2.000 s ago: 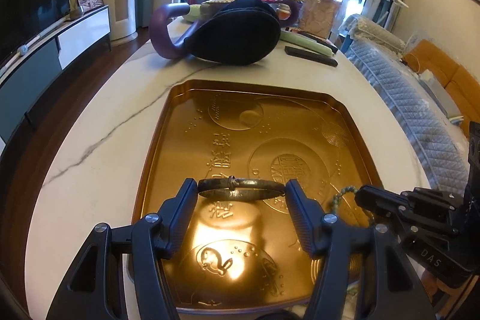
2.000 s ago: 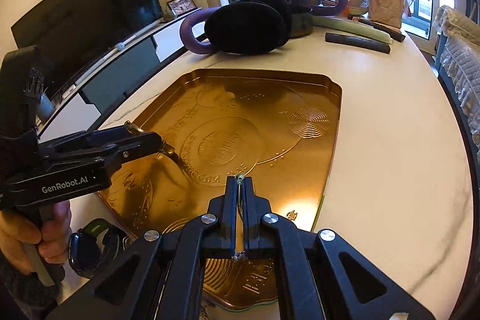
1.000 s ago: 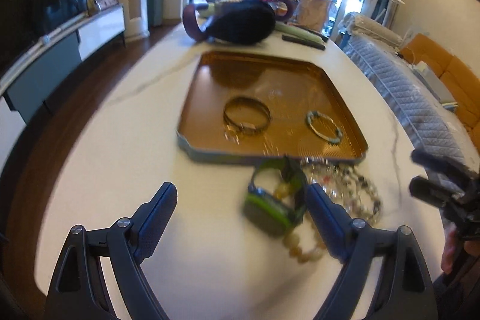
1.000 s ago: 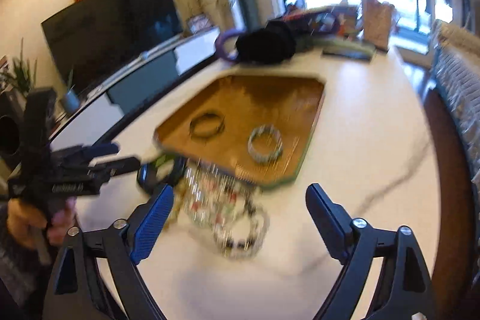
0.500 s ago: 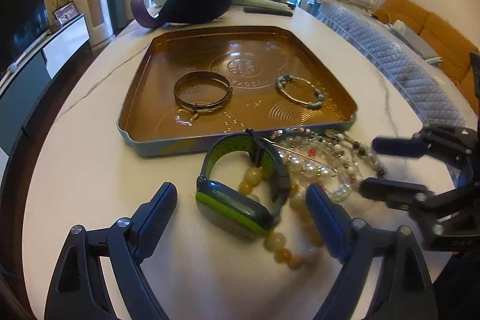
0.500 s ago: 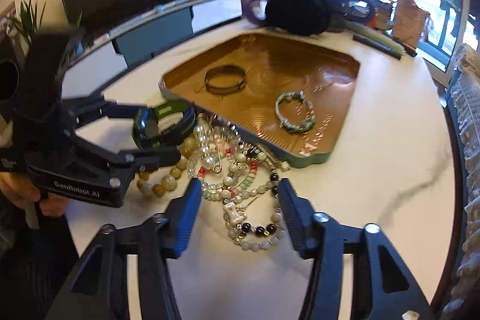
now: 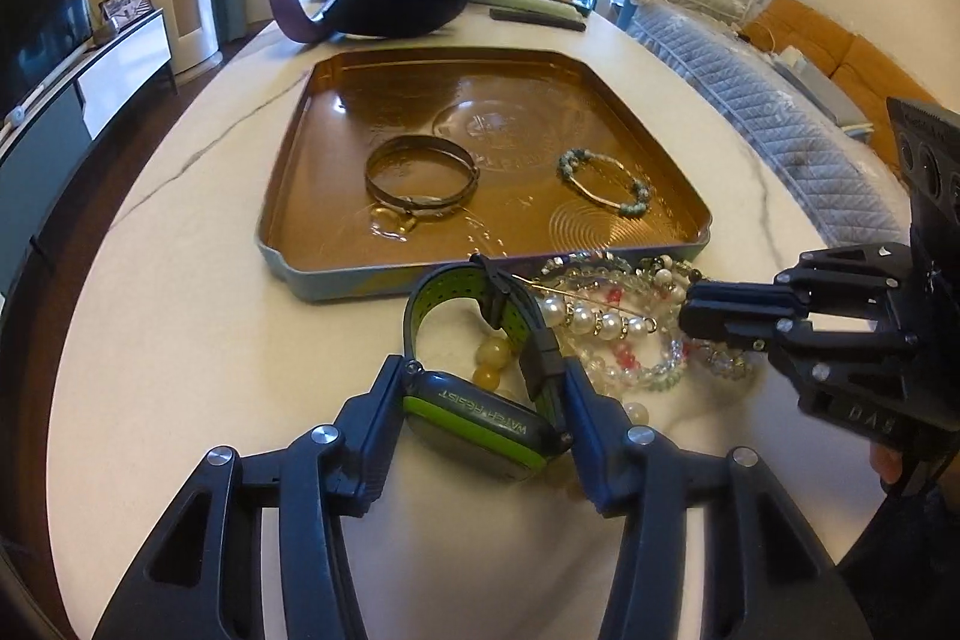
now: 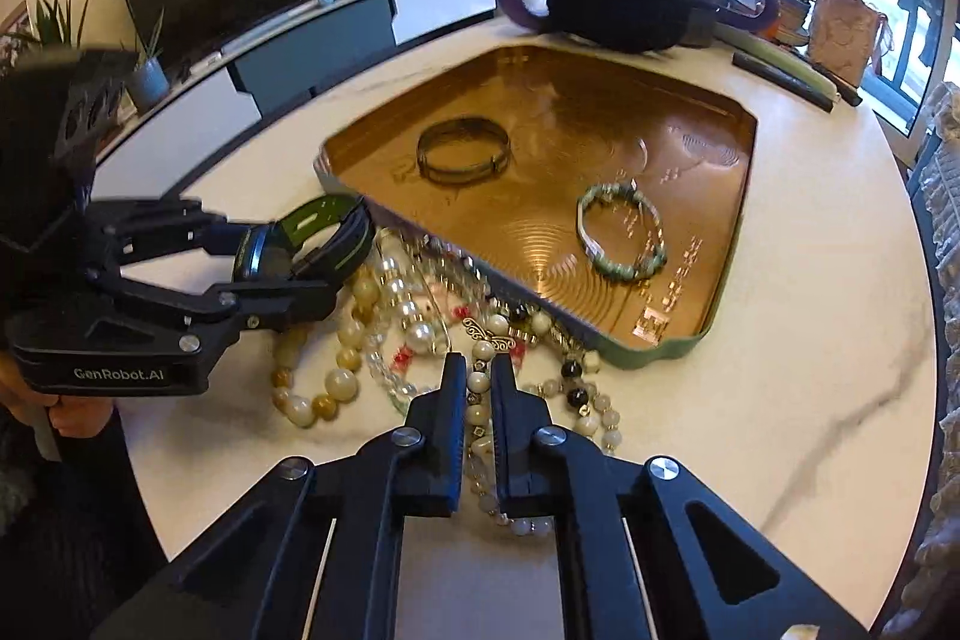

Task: Organize jewelry
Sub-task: 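Grasp the green smartwatch with the left tool while the right tool grasps a black-and-white beaded bracelet, then carry the watch with the left tool into the tray while the right tool releases its bracelet there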

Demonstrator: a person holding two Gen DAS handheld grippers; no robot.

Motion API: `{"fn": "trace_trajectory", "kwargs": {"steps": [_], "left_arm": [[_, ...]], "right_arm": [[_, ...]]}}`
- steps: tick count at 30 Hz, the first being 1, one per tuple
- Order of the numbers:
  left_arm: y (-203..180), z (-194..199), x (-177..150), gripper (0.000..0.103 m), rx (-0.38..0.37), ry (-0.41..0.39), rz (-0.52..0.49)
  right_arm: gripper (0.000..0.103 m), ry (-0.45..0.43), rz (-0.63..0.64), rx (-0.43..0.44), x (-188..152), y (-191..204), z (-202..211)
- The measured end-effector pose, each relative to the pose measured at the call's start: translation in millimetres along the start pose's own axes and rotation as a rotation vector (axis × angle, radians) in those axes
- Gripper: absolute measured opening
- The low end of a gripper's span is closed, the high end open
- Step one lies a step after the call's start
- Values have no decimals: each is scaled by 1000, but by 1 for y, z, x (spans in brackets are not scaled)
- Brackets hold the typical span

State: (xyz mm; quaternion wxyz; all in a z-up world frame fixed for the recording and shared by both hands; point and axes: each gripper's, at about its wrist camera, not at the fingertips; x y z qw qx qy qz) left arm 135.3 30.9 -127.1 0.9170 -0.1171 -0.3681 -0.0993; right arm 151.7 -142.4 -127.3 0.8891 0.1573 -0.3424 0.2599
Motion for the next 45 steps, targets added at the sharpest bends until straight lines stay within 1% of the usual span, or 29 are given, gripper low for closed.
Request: {"fn": "trace_trajectory", "kwargs": {"steps": [7, 13, 22, 27, 32, 36, 38, 43, 45], "left_arm": [[11, 21, 10, 51, -6, -58, 37], [11, 27, 7, 51, 3, -72, 55], [2, 42, 17, 51, 39, -127, 20], [-6, 47, 22, 51, 31, -148, -14], [-18, 56, 29, 51, 6, -174, -49], [-28, 69, 38, 51, -10, -217, -75], [-31, 80, 45, 51, -16, -255, -81], [-27, 105, 65, 51, -31, -347, -61], [-23, 112, 74, 51, -37, -378, -47]], "right_arm": [[7, -47, -46, 14, 10, -7, 19], [7, -104, -101, 55, 20, -18, 45], [7, -181, -71, 41, 31, -15, 76], [7, -212, -66, 34, 34, -13, 86], [7, -249, -71, 35, 41, -15, 98], [7, -292, -55, 22, 50, -14, 113], [7, -317, -45, 2, 55, -14, 119], [7, -379, -45, -9, 69, -16, 132], [7, -423, -47, -9, 73, -17, 138]]}}
Point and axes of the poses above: each gripper's, at about its wrist camera, not at the fingertips, and z roughly against the way its jaws point, y to its left, x to its top, and after that the axes turned 8 degrees about -y, right-handed
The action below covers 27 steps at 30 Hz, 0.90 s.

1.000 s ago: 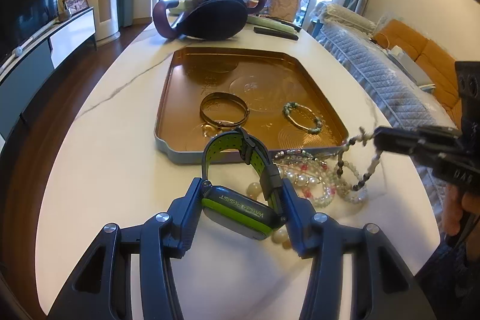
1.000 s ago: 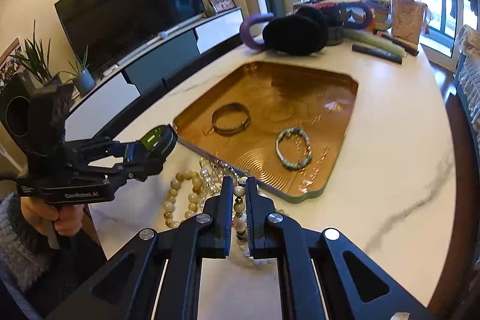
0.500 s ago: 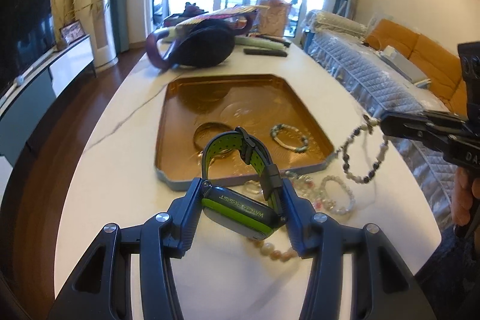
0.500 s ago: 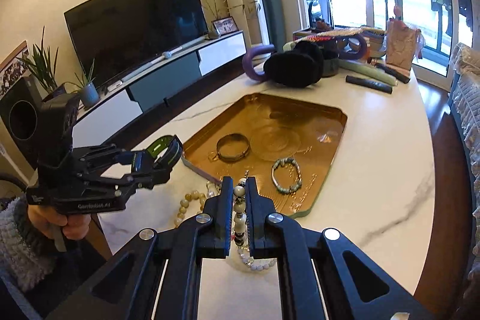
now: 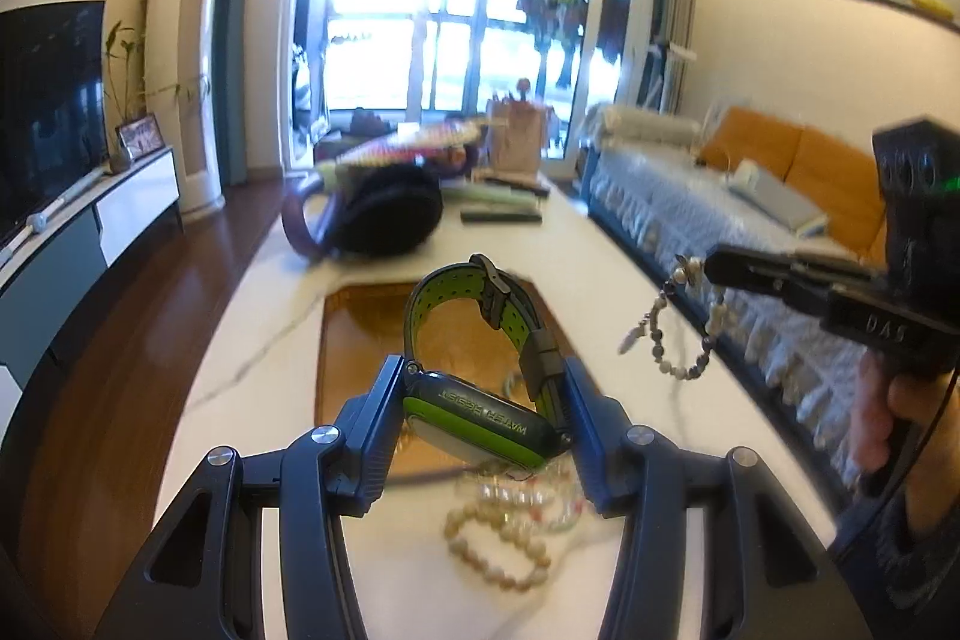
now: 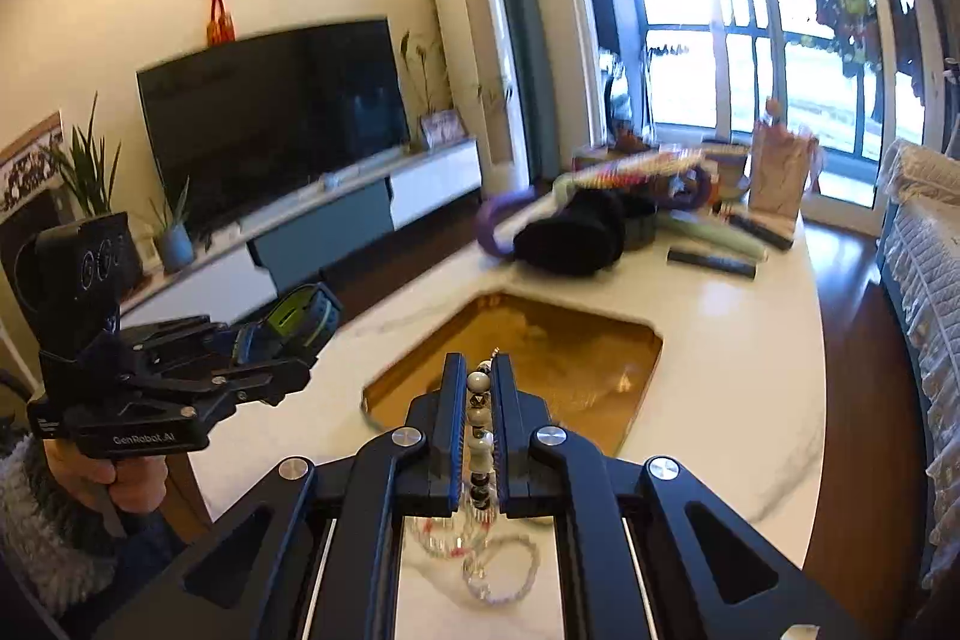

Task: Organize jewelry
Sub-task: 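Carry the watch with the left tool into the tray while the right tool releases its bracelet there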

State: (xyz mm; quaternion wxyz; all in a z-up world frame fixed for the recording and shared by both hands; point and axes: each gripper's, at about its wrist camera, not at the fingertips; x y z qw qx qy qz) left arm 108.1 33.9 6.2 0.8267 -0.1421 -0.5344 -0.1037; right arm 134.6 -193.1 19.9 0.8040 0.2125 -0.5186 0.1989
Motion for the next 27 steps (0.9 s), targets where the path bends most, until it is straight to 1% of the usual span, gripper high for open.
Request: {"fn": "trace_trajectory", "kwargs": {"steps": [4, 7, 10, 14, 16, 18, 21, 23, 25, 27], "left_arm": [[12, -9, 9, 51, 10, -4, 14], [25, -27, 8, 51, 14, 26, 42], [33, -45, 6, 51, 34, 53, 43], [47, -75, -3, 51, 50, 103, 63], [55, -95, -8, 51, 63, 140, 79], [62, -112, -15, 51, 59, 175, 92], [73, -132, -27, 51, 70, 218, 98], [81, -142, -32, 51, 75, 229, 116], [89, -155, -37, 51, 50, 260, 148], [93, -160, -43, 51, 41, 273, 157]], "right_arm": [[7, -9, 39, 1, 6, 3, -9], [7, 8, 48, 2, 5, 3, -21], [7, 29, 55, -3, 2, 1, -36], [7, 70, 49, -8, -6, -7, -59], [7, 92, 47, -15, -10, -11, -73], [7, 114, 48, -22, -15, -15, -86], [7, 126, 56, -28, -21, -19, -98], [7, 128, 49, -34, -25, -24, -105], [7, 134, 33, -52, -30, -31, -111], [7, 147, 14, -60, -36, -38, -118]]}}
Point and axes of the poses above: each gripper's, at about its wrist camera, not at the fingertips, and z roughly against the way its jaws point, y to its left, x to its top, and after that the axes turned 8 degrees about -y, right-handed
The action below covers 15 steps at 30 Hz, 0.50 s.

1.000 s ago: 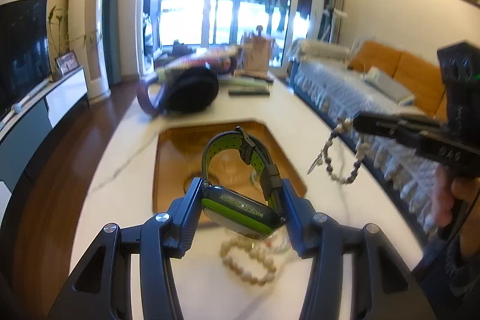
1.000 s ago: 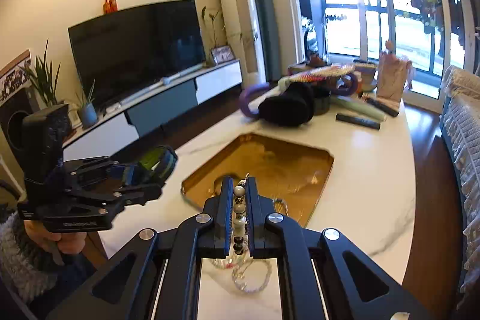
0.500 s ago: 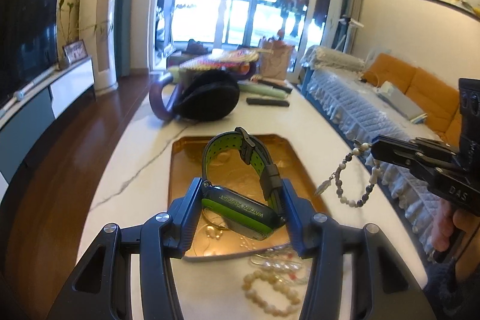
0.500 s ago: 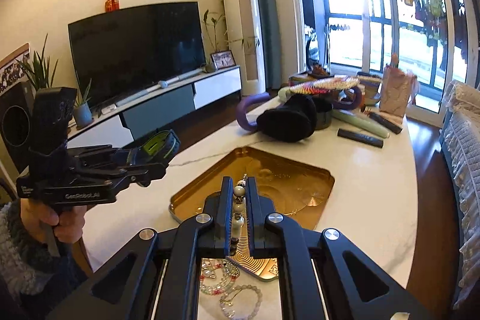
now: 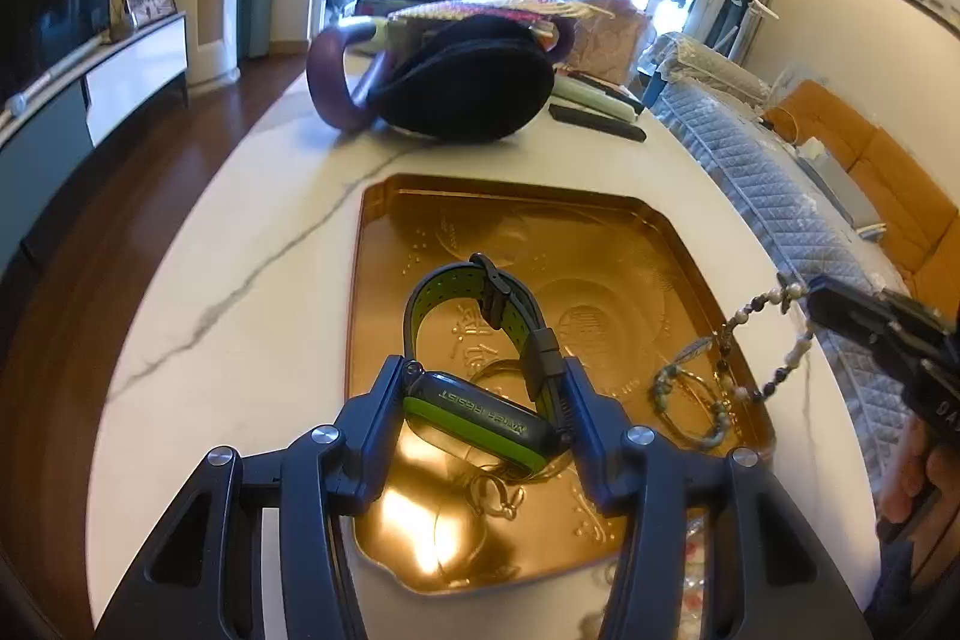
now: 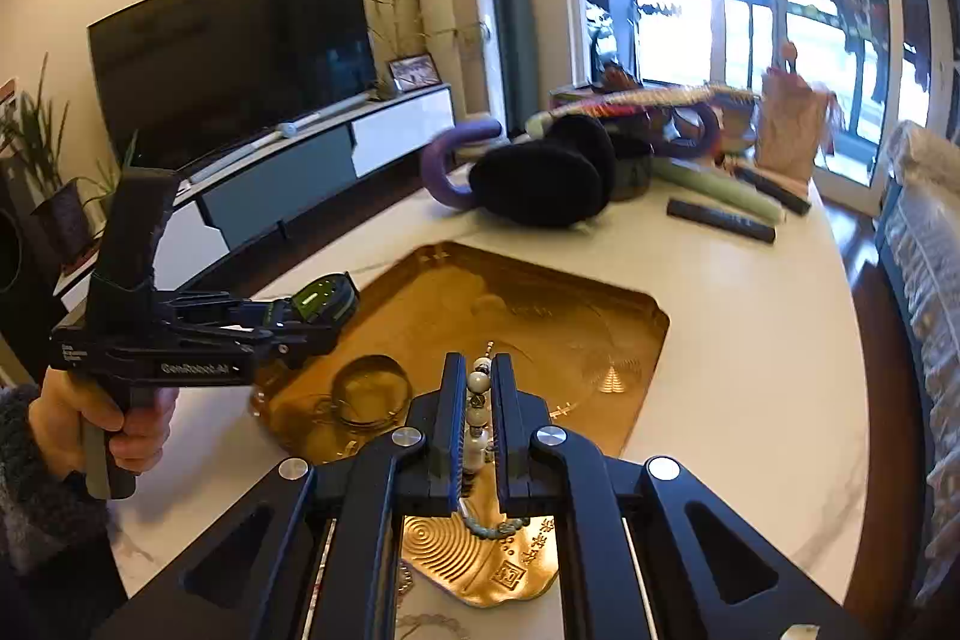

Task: Organize jewelry
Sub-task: 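Carry the watch with the left tool into the tray while the right tool releases its bracelet there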

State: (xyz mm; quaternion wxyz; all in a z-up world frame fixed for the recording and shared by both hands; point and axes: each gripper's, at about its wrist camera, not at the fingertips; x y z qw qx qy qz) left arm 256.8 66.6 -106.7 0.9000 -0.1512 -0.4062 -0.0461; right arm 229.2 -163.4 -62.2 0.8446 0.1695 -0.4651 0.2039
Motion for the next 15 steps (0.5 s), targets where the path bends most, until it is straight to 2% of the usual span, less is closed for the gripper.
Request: {"fn": "trace_trajectory", "kwargs": {"steps": [3, 10, 15], "left_arm": [[2, -8, -4, 51, 16, 25, -13], [15, -30, -11, 51, 7, 80, 31], [13, -31, -12, 51, 12, 78, 35]], "right_arm": [[7, 34, 11, -26, -11, -5, -11], [7, 95, -13, -56, -27, -18, -31], [7, 152, -24, -72, -42, -26, -45]]}}
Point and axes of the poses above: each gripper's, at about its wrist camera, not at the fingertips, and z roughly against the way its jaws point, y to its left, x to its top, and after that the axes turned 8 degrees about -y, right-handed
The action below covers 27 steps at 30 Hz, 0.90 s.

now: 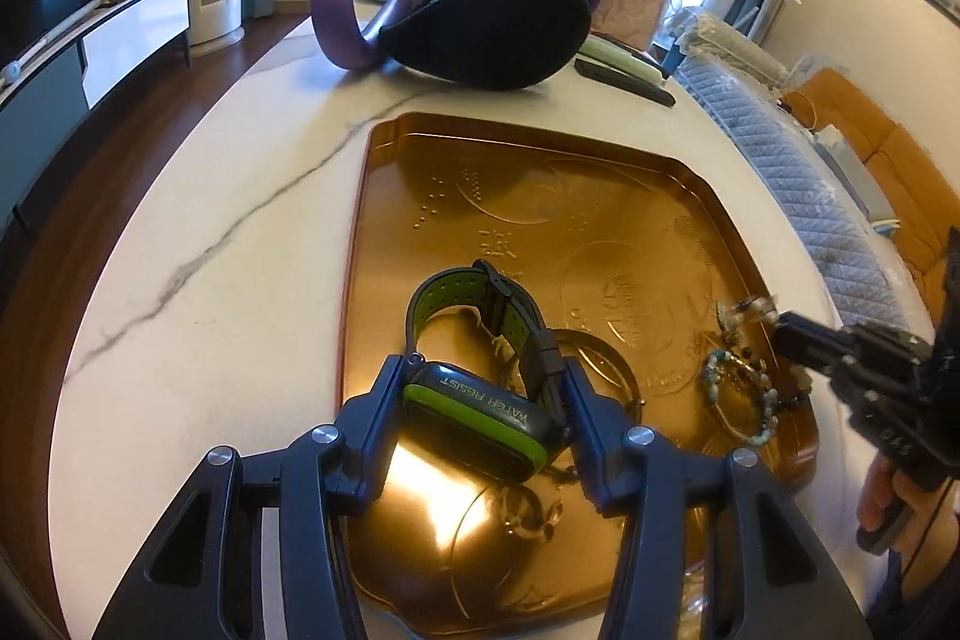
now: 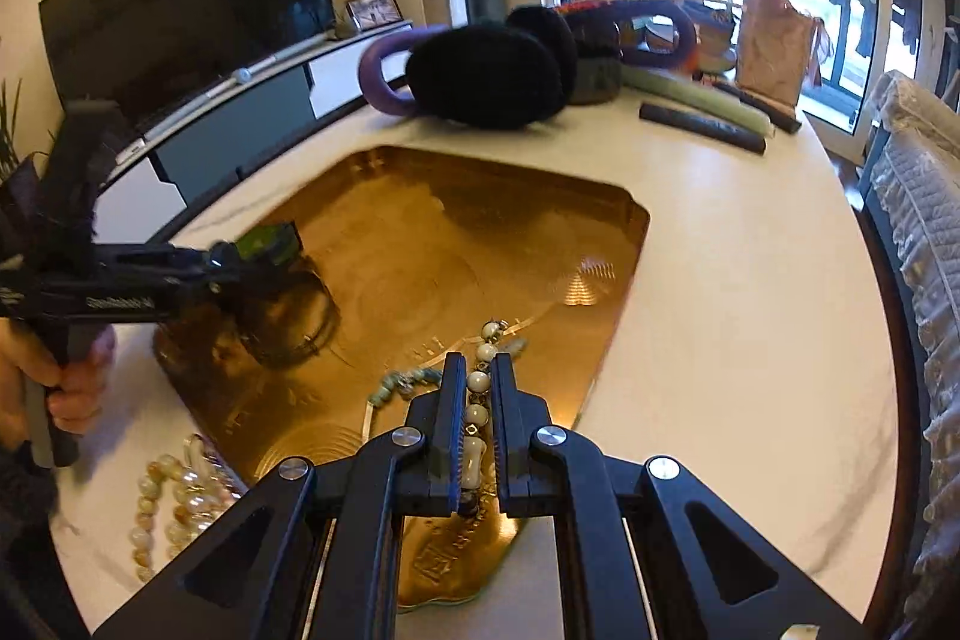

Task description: Organize jewelry

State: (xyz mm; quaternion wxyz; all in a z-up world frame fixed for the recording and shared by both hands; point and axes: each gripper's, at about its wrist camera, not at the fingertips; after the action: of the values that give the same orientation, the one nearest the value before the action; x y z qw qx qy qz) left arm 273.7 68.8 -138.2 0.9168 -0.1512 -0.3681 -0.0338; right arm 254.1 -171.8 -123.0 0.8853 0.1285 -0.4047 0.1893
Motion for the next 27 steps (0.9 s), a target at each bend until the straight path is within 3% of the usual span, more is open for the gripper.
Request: {"fn": "trace_trajectory", "kwargs": {"steps": [4, 6, 9, 11, 13, 17, 27], "left_arm": [[-4, 3, -1, 54, 33, -20, -30], [-8, 10, -1, 57, 61, -52, -44], [-15, 28, -1, 71, 65, -118, -66], [-21, 39, -1, 83, 72, -154, -80], [-29, 51, -3, 84, 65, -178, -95], [-44, 67, -9, 84, 46, -211, -112], [-69, 92, -40, 84, 53, -195, -174]], "right_arm": [[8, 24, -27, -13, -4, -6, -5], [13, 28, -68, -18, -5, -11, -3], [35, 11, -115, 6, -3, -15, 4], [65, -6, -124, 1, -1, -14, 11], [71, -36, -127, -4, 0, -13, 22], [79, -49, -156, 5, 1, -11, 38], [79, -101, -173, 49, -12, 16, 90]]}}
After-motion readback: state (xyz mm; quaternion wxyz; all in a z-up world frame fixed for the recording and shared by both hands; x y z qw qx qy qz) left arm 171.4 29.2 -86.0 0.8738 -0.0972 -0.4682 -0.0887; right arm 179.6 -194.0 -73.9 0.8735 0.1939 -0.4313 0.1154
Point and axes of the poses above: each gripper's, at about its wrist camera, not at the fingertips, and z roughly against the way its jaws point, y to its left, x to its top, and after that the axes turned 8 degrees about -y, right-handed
